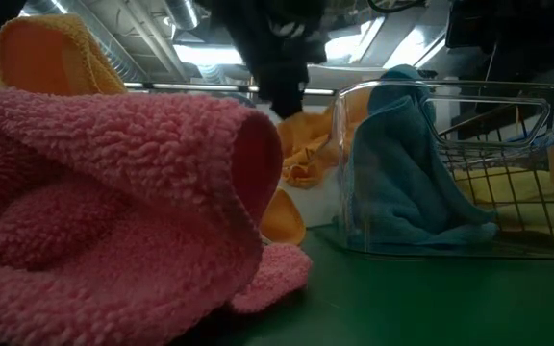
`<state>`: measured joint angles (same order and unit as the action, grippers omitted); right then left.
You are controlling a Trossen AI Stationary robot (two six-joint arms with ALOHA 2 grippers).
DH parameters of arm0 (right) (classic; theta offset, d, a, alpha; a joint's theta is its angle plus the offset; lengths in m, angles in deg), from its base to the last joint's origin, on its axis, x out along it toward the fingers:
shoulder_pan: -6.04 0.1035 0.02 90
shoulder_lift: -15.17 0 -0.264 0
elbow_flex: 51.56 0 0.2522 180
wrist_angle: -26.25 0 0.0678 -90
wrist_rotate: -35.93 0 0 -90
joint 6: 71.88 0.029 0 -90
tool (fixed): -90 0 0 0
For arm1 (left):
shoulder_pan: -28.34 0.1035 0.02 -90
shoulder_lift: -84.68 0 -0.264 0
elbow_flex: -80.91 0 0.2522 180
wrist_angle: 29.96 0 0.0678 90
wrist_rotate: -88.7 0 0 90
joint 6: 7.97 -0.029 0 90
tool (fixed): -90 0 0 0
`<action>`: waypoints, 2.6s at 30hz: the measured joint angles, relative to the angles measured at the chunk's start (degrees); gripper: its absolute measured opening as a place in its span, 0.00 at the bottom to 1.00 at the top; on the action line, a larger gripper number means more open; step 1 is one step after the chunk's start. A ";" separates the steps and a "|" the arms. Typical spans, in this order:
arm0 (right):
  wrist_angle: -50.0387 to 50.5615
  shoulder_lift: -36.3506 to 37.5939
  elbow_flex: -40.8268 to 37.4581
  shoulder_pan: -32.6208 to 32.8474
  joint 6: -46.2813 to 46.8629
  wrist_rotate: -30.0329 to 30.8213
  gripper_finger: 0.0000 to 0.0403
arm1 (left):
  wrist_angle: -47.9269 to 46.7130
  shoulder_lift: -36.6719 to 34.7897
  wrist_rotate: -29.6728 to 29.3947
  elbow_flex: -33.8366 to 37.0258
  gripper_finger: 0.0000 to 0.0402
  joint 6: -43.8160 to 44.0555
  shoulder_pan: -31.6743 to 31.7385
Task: Sort microfiber towel by color & place in baskets
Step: Put the orange towel into the white bin
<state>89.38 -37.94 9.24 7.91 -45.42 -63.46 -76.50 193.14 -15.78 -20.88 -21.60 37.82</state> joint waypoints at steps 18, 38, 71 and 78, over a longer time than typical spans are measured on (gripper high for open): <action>0.00 0.00 0.00 0.00 0.00 0.00 0.46 | 12.57 -0.10 -1.53 11.99 0.09 1.06 0.17; 0.00 -0.02 0.00 0.00 0.01 -0.02 0.46 | -6.51 -0.33 -4.55 -6.80 0.32 13.10 -3.05; 0.04 -0.02 0.00 0.02 0.02 -0.02 0.46 | -4.68 7.31 9.25 -11.33 0.32 3.91 -9.35; 0.03 -0.02 0.00 0.02 0.00 -0.01 0.46 | -2.41 7.48 9.22 -11.33 0.32 3.87 -5.77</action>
<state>89.41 -37.96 9.24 7.93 -45.42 -63.46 -78.91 200.62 -6.56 -32.21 -17.73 32.05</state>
